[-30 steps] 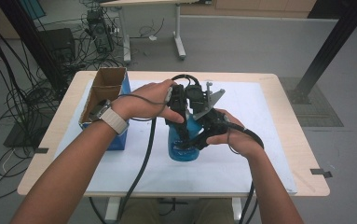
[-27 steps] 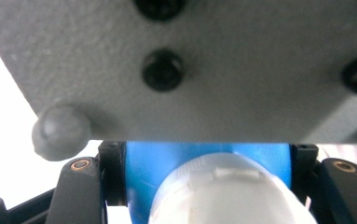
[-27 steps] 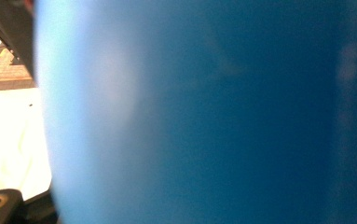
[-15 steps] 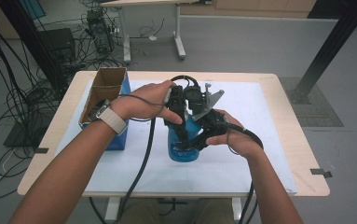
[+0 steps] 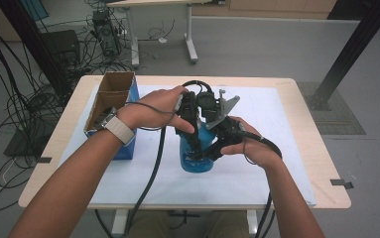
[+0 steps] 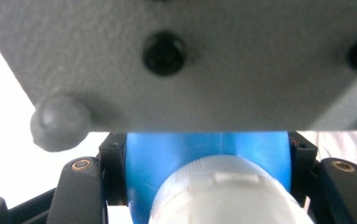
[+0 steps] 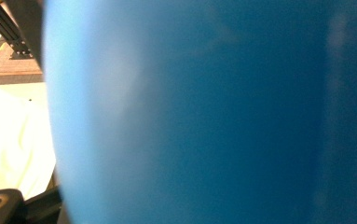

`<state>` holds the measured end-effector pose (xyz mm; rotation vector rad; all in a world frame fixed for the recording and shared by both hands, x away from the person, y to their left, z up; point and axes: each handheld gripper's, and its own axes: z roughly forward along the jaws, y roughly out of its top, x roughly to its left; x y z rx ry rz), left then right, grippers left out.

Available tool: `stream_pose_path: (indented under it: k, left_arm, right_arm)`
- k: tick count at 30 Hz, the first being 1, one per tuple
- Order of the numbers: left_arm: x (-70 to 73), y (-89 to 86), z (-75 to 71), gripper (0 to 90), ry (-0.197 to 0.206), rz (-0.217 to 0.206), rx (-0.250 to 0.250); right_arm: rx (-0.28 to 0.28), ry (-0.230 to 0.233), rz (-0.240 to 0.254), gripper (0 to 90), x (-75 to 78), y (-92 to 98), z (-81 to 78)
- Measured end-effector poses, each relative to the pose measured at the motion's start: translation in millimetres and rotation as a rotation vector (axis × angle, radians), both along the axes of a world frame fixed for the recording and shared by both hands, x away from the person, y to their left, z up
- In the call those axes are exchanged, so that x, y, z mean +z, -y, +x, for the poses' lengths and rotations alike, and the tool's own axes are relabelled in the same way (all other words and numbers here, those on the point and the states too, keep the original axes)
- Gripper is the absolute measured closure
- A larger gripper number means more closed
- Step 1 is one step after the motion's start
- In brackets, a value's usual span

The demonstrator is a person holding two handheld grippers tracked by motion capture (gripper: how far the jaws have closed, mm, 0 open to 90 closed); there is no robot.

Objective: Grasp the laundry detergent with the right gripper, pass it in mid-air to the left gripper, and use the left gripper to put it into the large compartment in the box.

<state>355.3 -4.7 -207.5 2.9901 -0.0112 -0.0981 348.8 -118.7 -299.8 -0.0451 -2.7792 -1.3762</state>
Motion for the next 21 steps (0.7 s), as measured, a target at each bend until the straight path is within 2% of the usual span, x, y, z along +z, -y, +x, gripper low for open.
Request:
stream_pose_path:
  k: [1, 4, 10, 12, 17, 19, 21]
  left_arm:
    - [0.2, -0.1, -0.2, 37.6, 0.001, 0.001, 0.001]
    - [0.5, -0.5, -0.8, 37.6, 0.002, 0.001, 0.001]
    - [0.6, -0.9, -2.7, 37.6, 0.0, -0.007, 0.009]
    - [0.7, -0.8, -3.3, 37.6, 0.001, -0.011, 0.007]
    - [1.0, -0.3, -4.2, 37.6, 0.004, -0.012, 0.008]
    - [1.3, -0.5, -4.3, 37.6, 0.005, -0.014, 0.01]
    - [1.5, -0.7, -4.3, 37.6, 0.006, -0.014, 0.006]
  right_arm:
    - [0.008, 0.012, 0.004, 43.7, -0.3, -0.4, 1.0]
    - [-0.005, -0.007, -0.001, 43.7, 0.8, -1.0, -1.0]
    - [-0.001, -0.003, 0.0, 43.6, 1.0, -0.7, -2.0]
    - [0.012, 0.018, 0.008, 43.6, 0.4, -0.4, -1.1]
    - [-0.003, -0.001, -0.007, 43.6, 2.1, 0.5, -3.6]
    - [0.009, 0.02, 0.0, 43.6, 1.7, 0.7, -2.2]
    - [0.007, 0.018, -0.002, 43.6, 2.3, 0.6, -2.5]
